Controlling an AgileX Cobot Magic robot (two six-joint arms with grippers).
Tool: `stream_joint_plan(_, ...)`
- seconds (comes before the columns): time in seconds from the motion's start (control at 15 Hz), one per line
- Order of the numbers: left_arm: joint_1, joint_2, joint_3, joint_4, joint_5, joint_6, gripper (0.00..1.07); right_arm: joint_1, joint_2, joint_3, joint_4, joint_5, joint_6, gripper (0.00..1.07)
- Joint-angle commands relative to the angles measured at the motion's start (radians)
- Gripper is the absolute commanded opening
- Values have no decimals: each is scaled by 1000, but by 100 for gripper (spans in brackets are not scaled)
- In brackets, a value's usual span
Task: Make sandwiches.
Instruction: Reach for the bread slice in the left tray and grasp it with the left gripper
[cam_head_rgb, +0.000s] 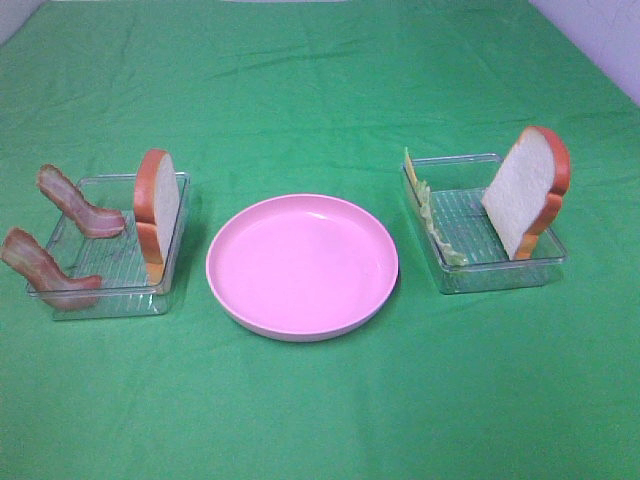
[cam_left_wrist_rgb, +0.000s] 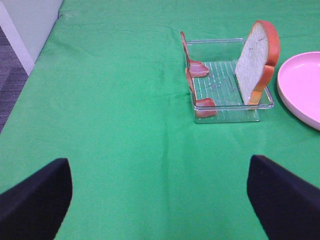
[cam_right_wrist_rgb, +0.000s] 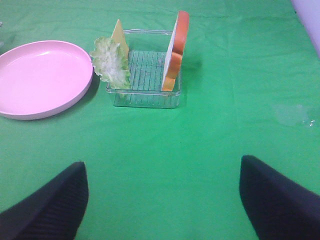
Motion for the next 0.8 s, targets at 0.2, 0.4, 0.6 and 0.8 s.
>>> stream_joint_plan(0.2, 4, -21, 2, -9, -11, 0, 90, -5, -14, 5, -4, -8, 3, 79)
stream_joint_plan(0.4, 4, -21, 2, -9, -11, 0, 90, -5, -14, 5, -4, -8, 3, 79)
stream_joint_plan(0.6, 4, -21, 2, -42, -11, 0, 90, -5, -14, 5, -4, -8, 3, 79)
stream_joint_plan(0.8, 4, -12, -18, -94, -23, -12, 90, -5, -14, 5, -4, -8, 3, 79)
